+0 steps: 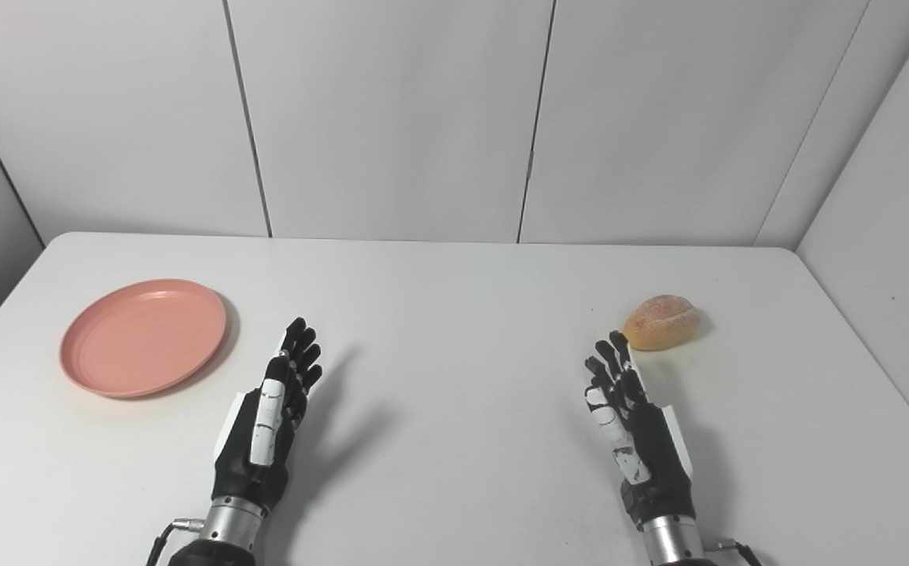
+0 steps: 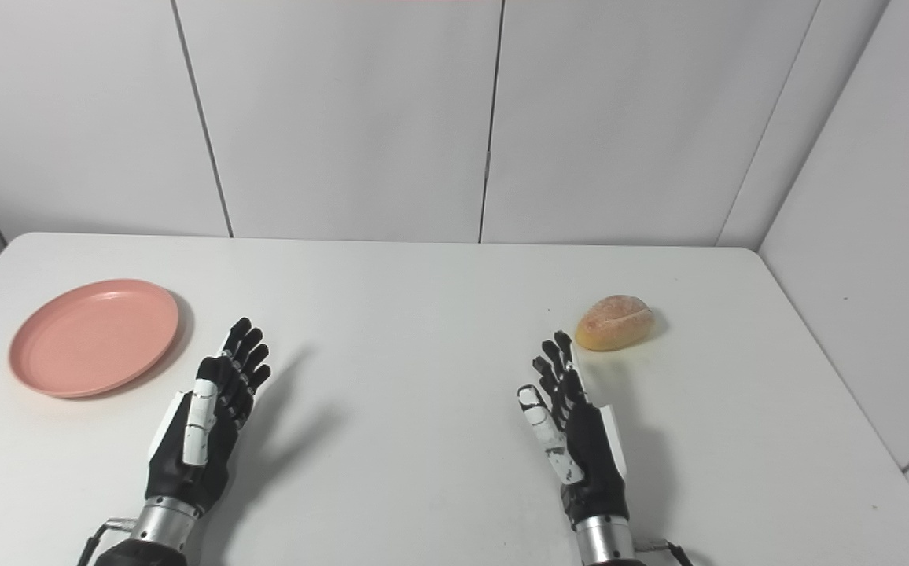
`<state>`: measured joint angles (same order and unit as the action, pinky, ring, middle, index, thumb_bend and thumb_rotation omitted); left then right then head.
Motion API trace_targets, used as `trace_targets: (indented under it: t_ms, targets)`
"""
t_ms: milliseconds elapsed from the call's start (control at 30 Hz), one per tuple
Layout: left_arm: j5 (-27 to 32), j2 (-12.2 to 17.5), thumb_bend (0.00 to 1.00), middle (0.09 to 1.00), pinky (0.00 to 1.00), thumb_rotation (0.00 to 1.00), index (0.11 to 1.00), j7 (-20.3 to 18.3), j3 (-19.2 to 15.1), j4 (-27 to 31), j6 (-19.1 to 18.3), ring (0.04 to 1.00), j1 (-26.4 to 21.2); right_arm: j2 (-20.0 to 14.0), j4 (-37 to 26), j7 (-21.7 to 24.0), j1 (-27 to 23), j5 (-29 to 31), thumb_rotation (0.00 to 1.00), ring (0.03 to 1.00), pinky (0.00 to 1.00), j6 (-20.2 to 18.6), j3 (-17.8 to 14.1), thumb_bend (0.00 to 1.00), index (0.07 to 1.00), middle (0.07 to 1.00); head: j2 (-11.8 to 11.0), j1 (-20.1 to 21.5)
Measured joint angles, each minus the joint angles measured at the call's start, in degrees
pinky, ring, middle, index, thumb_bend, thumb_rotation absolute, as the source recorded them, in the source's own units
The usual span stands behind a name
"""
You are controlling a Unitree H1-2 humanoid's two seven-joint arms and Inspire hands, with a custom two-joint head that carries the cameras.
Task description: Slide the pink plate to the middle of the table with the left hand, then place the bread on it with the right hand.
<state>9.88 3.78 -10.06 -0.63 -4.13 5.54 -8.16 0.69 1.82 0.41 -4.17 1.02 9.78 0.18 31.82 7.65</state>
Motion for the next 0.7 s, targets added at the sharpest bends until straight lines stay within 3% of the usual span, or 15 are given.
trace_targets:
  t_ms: [167,700]
  targets:
    - [-1.08,0.07,0.73,1.000,1.00,1.00,1.000,0.03,0.31,-0.01,0.13,1.000,-0.02,-0.94,0.10,-0.11,-0.11,-3.07,0.87,0.998,1.00,0.00,0.85,0.61,1.000,1.000,0.00,0.00]
    - [-3.71,0.56,0.73,1.000,1.00,1.00,1.000,0.32,1.03,0.01,-0.12,1.000,-0.03,-1.31,0.47,-0.63,-0.44,-7.01,0.89,1.000,1.00,0.01,0.97,0.65,1.000,1.000,-0.09,0.26]
